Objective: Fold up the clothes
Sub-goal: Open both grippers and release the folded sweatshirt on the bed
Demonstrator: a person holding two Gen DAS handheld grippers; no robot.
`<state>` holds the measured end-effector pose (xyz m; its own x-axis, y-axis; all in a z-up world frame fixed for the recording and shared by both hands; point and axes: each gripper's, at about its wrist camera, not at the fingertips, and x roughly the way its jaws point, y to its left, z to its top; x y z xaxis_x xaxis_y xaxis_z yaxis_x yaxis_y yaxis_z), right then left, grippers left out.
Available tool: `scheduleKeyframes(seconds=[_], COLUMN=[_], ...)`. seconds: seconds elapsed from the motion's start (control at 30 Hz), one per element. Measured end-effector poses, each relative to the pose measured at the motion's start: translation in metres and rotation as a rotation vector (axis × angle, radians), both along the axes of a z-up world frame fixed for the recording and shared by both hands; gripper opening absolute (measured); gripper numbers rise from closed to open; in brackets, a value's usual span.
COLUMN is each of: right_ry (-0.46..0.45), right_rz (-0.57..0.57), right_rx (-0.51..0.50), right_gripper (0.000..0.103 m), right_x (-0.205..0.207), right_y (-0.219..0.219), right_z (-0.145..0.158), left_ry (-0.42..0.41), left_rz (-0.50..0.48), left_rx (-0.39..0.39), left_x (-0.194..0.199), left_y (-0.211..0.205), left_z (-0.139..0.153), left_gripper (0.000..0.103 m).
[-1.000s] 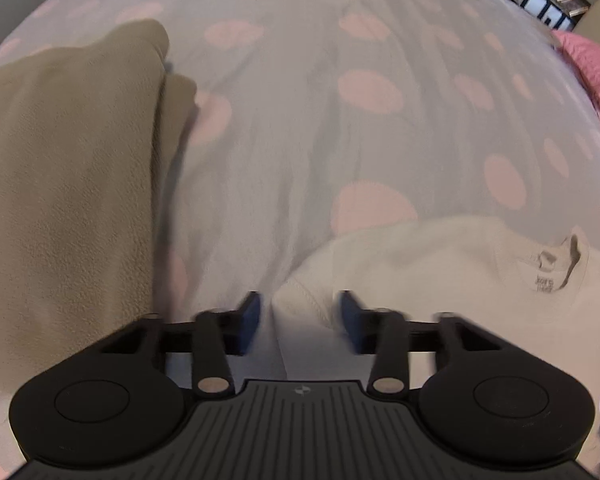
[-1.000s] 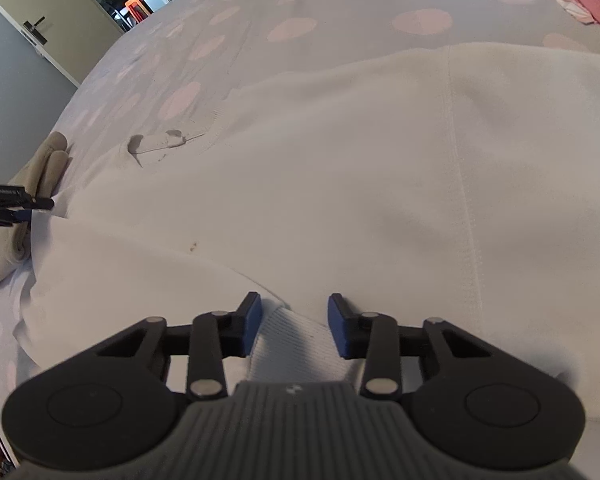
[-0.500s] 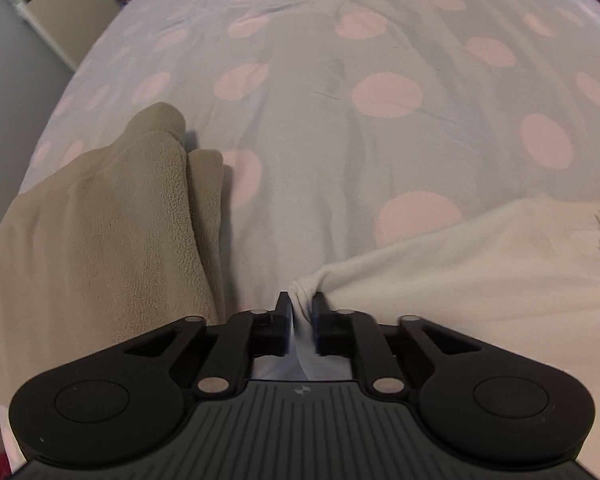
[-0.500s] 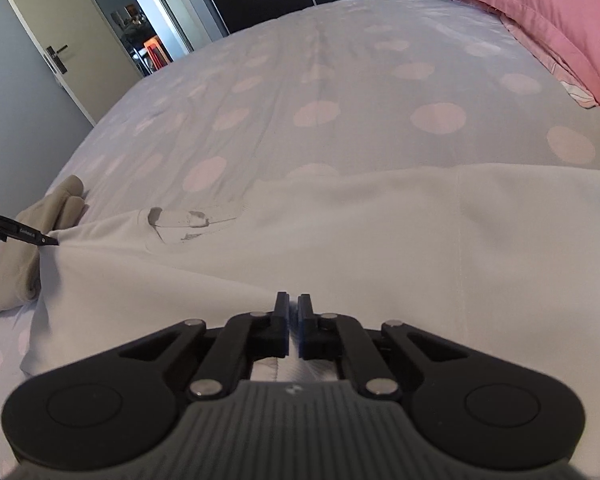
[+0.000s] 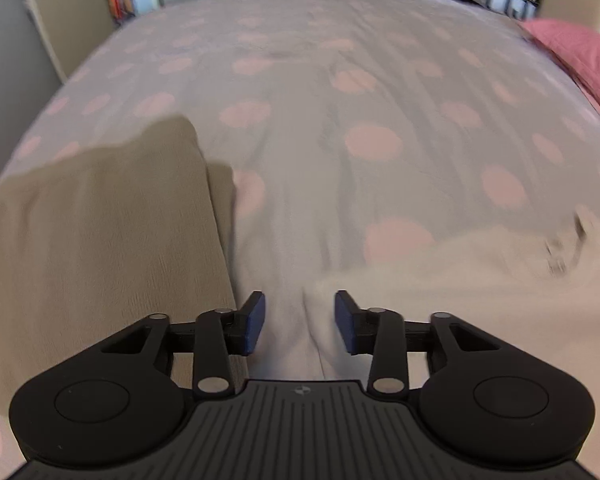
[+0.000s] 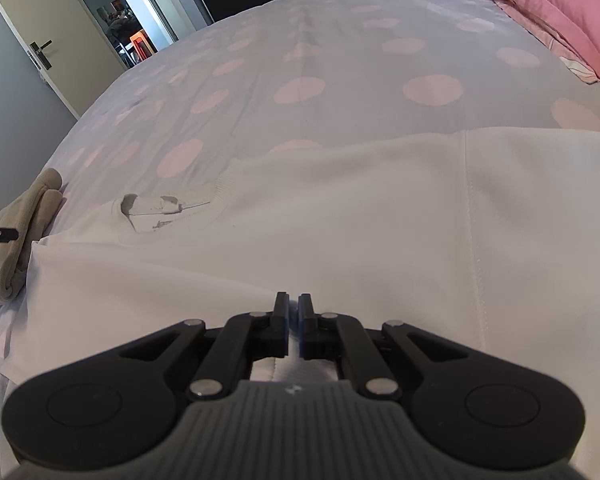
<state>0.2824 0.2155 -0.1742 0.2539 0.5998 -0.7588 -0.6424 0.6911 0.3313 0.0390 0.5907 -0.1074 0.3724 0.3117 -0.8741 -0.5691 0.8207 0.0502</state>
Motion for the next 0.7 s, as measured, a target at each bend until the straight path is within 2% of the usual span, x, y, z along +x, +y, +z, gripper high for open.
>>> scheduleKeyframes(seconds=[0.03, 0.17, 0.27, 0.4, 0.5, 0.57, 0.7], right_ry=[-0.002, -0.052, -0.036, -0.004, -0.004, -0.01, -0.005], right_rz=[0.001, -0.027, -0.042, -0.037, -0.016, -0.006, -0.011], right_rx=[-0.001, -0.041, -0.042, -0.036, -0.039, -0.045, -0.024], right_gripper=[0.005, 0.002, 0.0, 0.001, 0.001, 0.002, 0.005], right_x=[0.0, -0.001, 0.001, -0.002, -0.008, -0.011, -0.015], right_y=[0.0, -0.001, -0.003, -0.009, -0.013, -0.017, -0.028], right_z=[0.001, 0.005, 0.005, 0.007, 0.012, 0.014, 0.016], left_ry=[0.017, 0.084, 0.058, 0.01, 0.013, 0.047, -0.008], left_rz=[-0.018, -0.091, -0.073, 0.027, 0.062, 0.069, 0.066], left_rx=[-0.004, -0.019, -0.04, -0.009, 0.035, 0.102, 0.084], left_x=[-0.001, -0.005, 0.007, 0.034, 0.051, 0.058, 0.044], left_y=[-0.003, -0.016, -0.01, 0.009, 0.02, 0.022, 0.018], left_z=[-0.005, -0.027, -0.045, -0.056, -0.057, -0.055, -0.04], left_gripper=[0.025, 0.025, 0.021, 0.019, 0.019, 0.019, 0.019])
